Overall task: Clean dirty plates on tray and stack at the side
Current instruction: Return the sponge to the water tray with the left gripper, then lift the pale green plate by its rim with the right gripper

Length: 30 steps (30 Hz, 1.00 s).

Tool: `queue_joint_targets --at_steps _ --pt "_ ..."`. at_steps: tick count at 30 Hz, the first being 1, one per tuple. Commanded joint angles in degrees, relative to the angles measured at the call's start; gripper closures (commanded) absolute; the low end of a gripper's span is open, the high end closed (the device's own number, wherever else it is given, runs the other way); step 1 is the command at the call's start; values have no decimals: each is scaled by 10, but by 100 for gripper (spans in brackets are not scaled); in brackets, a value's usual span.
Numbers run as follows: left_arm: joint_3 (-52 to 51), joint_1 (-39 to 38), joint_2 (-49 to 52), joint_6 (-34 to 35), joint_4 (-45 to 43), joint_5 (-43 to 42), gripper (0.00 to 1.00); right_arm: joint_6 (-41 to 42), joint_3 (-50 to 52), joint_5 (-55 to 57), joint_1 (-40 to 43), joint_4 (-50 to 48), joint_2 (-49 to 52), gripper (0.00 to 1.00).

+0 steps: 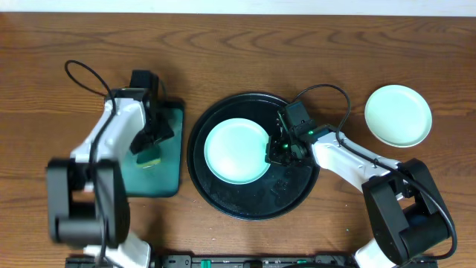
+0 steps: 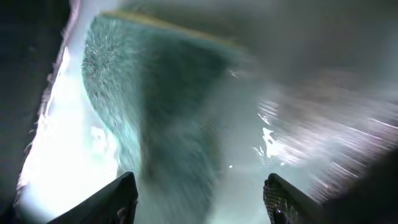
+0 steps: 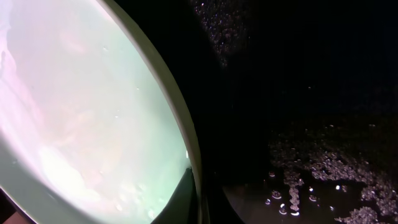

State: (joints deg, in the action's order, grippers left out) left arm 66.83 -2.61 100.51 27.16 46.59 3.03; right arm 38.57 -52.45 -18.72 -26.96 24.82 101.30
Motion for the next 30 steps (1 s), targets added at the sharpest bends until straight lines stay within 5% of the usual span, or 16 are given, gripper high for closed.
queue_joint_targets --at_steps 1,10,21,30 --pt "2 -36 -118 -1 2 -9 22 -5 19 26 -1 9 16 98" --pt "2 -94 -266 -1 31 -9 21 -45 -2 -36 4 24 -26 99" --pt "2 -116 -298 2 63 -12 21 -26 -16 -218 75 110 -129 98" --pt "2 -116 -298 17 70 -14 20 -184 -16 -251 112 61 -130 98"
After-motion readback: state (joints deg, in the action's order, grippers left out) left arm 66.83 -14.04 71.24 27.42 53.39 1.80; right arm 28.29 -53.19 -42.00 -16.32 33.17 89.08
